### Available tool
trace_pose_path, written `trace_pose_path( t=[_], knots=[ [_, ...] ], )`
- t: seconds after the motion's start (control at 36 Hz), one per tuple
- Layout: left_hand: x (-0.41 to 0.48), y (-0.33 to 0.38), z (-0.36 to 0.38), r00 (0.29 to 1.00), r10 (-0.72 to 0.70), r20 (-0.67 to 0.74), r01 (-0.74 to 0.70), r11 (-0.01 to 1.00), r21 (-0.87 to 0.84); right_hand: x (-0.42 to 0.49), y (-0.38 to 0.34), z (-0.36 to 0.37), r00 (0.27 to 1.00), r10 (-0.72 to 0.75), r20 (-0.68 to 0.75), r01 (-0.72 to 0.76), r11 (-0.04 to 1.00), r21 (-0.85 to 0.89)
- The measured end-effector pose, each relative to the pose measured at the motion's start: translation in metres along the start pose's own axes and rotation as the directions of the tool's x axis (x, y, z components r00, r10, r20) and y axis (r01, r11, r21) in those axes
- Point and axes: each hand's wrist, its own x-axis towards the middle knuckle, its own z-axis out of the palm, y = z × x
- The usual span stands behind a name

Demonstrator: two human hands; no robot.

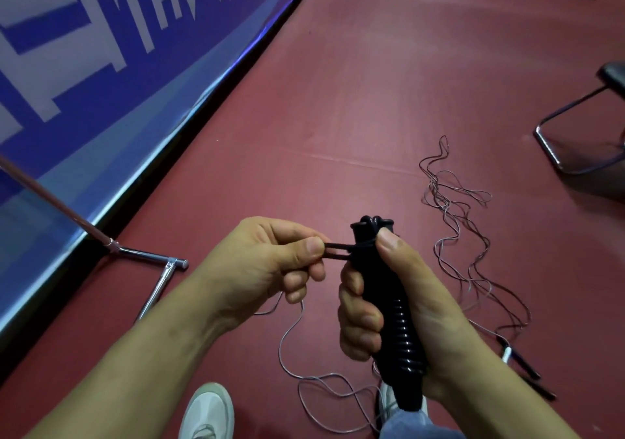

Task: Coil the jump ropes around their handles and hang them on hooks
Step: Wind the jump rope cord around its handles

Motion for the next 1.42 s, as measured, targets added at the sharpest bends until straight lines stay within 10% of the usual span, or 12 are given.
trace_pose_path(
  t=[0.19,0.58,1.08,1.42],
  knots=[
    [0.002,-0.010,0.013,0.988,0.119,0.094,-0.118,0.993,-0.021,0.002,0.006,0.000,0.908,0.053,0.415,-0.146,0.970,0.195],
    [-0.009,-0.003,-0.009,0.980,0.195,-0.043,-0.183,0.963,0.196,0.008,-0.005,-0.003,0.948,-0.130,-0.291,0.113,0.991,-0.076],
    [-0.003,0.003,0.017,0.996,0.061,0.060,-0.056,0.995,-0.086,0.005,0.005,-0.005,0.905,0.055,0.422,-0.134,0.978,0.159],
    [0.001,0.007,0.004,0.988,-0.136,-0.079,0.146,0.980,0.133,0.006,0.006,-0.008,0.999,-0.008,0.034,0.015,0.981,-0.192]
  ],
)
